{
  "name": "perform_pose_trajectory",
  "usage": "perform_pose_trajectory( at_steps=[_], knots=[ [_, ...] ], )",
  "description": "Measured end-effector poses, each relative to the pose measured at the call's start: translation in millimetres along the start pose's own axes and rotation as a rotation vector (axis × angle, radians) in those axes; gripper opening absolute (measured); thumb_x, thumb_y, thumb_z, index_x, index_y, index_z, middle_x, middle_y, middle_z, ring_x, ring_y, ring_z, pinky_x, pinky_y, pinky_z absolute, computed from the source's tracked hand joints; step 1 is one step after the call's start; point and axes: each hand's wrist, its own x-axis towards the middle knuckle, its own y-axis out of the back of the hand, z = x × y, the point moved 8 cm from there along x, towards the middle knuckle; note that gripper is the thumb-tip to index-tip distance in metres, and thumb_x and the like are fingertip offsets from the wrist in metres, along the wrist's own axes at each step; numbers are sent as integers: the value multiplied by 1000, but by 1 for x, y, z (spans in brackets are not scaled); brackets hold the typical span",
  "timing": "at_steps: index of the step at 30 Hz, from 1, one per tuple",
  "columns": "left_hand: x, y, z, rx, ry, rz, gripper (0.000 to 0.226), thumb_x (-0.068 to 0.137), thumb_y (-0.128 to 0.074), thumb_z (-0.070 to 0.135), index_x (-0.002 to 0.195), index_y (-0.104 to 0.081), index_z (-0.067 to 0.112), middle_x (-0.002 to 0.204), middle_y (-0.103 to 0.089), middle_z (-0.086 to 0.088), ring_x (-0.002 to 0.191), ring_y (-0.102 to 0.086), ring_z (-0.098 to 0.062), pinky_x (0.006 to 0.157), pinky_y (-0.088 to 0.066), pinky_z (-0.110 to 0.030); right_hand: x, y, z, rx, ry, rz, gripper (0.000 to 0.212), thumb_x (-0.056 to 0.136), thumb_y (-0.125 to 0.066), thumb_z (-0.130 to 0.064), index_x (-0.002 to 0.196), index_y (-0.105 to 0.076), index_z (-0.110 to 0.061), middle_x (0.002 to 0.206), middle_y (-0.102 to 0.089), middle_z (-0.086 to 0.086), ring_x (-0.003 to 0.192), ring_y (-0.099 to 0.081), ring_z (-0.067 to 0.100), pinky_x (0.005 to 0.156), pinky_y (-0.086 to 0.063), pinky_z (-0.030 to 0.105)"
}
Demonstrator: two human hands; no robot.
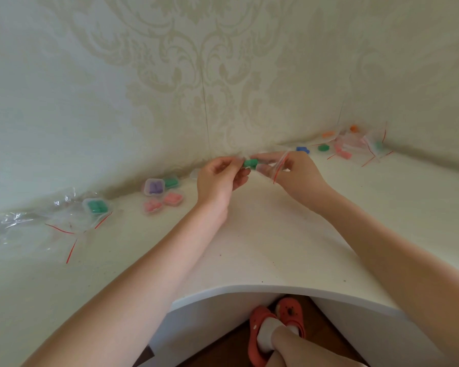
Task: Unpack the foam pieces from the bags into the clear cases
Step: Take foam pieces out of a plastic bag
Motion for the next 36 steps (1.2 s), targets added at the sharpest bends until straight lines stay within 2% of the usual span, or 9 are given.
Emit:
perform_pose_trajectory(
  at_steps=[3,8,13,18,21,25,32,36],
  knots=[
    [2,0,-4,-10,20,9,14,91,-58,5,77,-61,5,64,-65,-6,51,-63,-6,55,-53,-16,1,1,3,-9,-19,19,21,87,-67,-18,106,-72,-11,102,-71,-1,79,-59,-9,68,-39,1],
    [6,3,-10,-67,95,45,21,95,-51,6,74,-55,5,68,-62,-6,59,-64,-11,59,-54,-17,-1,0,2,65,-94,22,4,89,-63,-27,89,-62,-23,88,-63,-5,71,-59,9,63,-45,19],
    [5,2,-11,-153,142,20,13,93,-54,3,81,-56,2,74,-61,-9,59,-67,-11,62,-56,-19,-4,-11,7,117,-210,-78,19,96,-48,-23,110,-57,-13,99,-66,2,70,-60,12,63,-45,24],
    [0,-2,1,43,18,-16,9,87,-63,2,82,-57,5,75,-63,-9,59,-67,-10,61,-56,-20,-6,-12,14,164,-300,-90,34,99,-37,-44,110,-63,-24,99,-70,-3,71,-62,10,65,-47,25],
    [-3,-3,5,86,-30,-22,12,86,-64,0,80,-55,7,74,-60,-10,58,-66,-11,60,-55,-20,-7,-10,15,200,-303,-76,30,97,-43,-46,101,-66,-26,93,-69,-4,70,-62,9,62,-47,24],
    [1,1,4,-32,4,19,14,91,-55,-2,84,-48,7,81,-57,-12,60,-68,-15,63,-58,-24,-6,-10,16,275,-334,-99,28,90,-58,-41,108,-68,-22,100,-69,-4,75,-63,9,63,-50,22],
    [4,7,-3,-67,69,91,12,95,-48,-1,88,-44,8,78,-53,-8,51,-62,-10,59,-57,-21,-7,-20,8,219,-247,-269,25,91,-61,-30,110,-65,-14,99,-67,-3,83,-65,6,72,-55,26],
    [5,12,-2,-42,36,156,19,95,-44,-3,82,-42,11,75,-50,-8,45,-60,-7,56,-56,-21,-4,-16,-1,35,-112,-185,19,91,-60,-26,104,-64,-13,100,-67,5,92,-65,14,77,-54,26]
  ],
)
